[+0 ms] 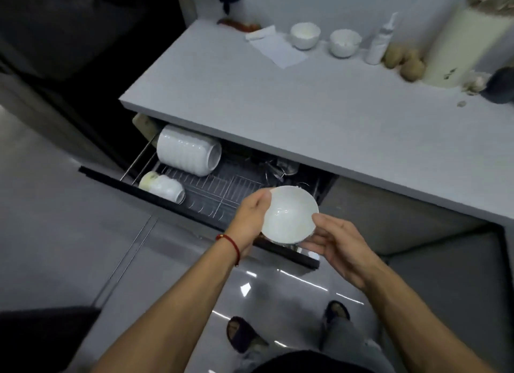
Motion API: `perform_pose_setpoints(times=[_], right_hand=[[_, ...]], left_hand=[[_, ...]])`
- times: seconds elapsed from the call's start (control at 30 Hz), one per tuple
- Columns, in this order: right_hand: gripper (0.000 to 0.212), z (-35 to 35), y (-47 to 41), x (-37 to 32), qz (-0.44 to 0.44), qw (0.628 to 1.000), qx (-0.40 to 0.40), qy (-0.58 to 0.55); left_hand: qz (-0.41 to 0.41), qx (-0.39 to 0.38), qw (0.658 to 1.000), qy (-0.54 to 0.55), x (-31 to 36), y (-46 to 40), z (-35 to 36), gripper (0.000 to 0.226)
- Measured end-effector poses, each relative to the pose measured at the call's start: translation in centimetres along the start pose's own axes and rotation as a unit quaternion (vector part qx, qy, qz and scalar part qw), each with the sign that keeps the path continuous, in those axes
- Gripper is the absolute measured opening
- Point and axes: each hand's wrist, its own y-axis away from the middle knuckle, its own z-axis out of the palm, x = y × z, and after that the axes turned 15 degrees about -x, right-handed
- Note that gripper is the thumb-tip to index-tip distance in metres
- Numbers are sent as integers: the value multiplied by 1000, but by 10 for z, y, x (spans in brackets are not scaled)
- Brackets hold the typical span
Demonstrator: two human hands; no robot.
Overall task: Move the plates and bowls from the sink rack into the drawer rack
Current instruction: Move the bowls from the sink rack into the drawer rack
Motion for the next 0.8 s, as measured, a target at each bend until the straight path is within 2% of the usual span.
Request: perform_pose_setpoints(times=[0.07,0.17,0.3,0.43,0.57,0.7,0.8], right_hand=[[45,33,-33,8,20,1000,3,1],[49,70,-82,10,46,999,-4,19],[53,94,-154,13,91,995,-32,28],[54,94,-246,31,137,990,-15,9],[39,90,-342,68,195,979,35,39],[32,106,-403,111,249,958,89,114],[30,118,-433,142,281,940,119,154]], left_hand=[[2,30,999,-24,-4,7,-45,32],[11,74,996,-48,-11,6,-105,29],[-14,110,993,-29,-20,1,-170,50],[-73,163,981,-68,-37,-12,-247,35],[-146,181,924,-303,-54,-33,-328,39],[-168,107,845,-497,-70,-68,-386,42],[-204,75,791,-572,-87,-86,-415,44]])
